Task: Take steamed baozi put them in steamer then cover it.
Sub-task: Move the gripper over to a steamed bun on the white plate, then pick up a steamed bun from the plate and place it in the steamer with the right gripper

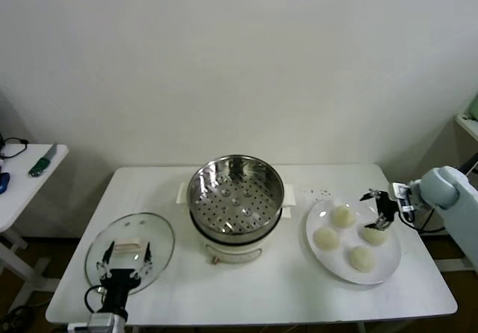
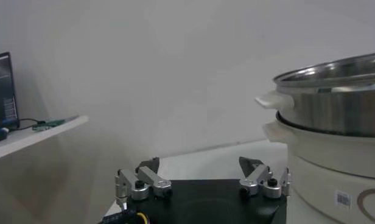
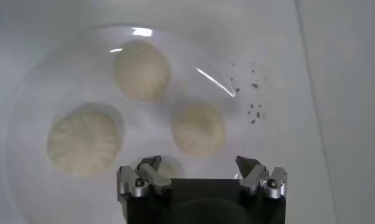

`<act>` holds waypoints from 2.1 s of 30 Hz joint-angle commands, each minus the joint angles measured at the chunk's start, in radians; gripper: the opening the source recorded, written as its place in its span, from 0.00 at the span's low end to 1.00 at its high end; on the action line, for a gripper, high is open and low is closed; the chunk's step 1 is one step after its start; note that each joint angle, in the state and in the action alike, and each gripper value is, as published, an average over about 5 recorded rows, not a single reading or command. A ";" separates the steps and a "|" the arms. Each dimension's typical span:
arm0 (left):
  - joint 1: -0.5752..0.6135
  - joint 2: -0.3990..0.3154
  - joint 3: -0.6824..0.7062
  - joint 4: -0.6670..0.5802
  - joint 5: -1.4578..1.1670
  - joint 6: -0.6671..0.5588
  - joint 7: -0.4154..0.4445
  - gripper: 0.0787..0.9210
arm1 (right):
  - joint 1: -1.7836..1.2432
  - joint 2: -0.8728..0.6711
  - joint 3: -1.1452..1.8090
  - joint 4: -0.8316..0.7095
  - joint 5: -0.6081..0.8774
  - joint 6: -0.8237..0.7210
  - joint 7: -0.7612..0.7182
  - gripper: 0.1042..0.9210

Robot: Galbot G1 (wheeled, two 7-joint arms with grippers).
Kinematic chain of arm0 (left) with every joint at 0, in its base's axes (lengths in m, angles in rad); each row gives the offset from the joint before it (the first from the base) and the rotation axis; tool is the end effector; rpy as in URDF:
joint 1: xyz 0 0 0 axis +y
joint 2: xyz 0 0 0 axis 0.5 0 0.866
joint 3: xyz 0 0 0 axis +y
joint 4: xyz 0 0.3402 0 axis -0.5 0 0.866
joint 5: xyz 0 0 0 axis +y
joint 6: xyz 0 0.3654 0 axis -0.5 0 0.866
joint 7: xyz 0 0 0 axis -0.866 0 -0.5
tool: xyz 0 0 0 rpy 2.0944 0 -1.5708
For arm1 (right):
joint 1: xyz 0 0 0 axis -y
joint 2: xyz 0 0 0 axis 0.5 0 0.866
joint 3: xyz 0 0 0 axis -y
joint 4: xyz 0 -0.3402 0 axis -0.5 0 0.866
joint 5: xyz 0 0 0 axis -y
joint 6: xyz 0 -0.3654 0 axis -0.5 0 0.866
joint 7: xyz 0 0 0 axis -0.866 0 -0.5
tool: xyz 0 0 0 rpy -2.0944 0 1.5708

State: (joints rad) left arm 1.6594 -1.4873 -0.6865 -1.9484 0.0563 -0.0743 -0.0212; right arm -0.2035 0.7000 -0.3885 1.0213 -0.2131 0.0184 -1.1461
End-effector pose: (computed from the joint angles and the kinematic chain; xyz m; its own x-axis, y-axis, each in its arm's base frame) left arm 0.1593 0.0720 -0.3564 -0.9821 -0.1255 0.1403 -0.0931 0.9716 0.2175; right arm 0.5232 -0.2474 -0.2102 -0.2413 -0.1961 0.9504 -0.9703 0.0305 -0.2400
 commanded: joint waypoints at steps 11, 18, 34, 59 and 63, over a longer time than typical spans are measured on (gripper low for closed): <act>-0.011 0.008 -0.015 0.006 -0.002 0.022 -0.001 0.88 | 0.260 0.240 -0.343 -0.317 -0.013 0.003 -0.059 0.88; -0.007 0.013 -0.022 0.010 -0.003 0.021 -0.003 0.88 | 0.241 0.264 -0.349 -0.327 -0.004 -0.001 -0.051 0.88; -0.002 0.014 -0.026 0.011 -0.003 0.020 -0.007 0.88 | 0.217 0.250 -0.367 -0.307 -0.010 0.024 -0.031 0.78; 0.010 0.012 -0.022 -0.018 -0.049 0.059 -0.141 0.88 | 0.805 0.297 -0.829 -0.187 0.251 0.282 -0.085 0.74; 0.020 0.019 -0.016 -0.022 -0.047 0.061 -0.138 0.88 | 0.939 0.361 -0.935 -0.153 0.314 0.362 -0.094 0.74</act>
State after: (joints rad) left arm 1.6773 -1.4720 -0.7025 -1.9674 0.0177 -0.0236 -0.1268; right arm 0.5033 1.0142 -1.1353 0.8366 -0.0031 0.2877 -1.2254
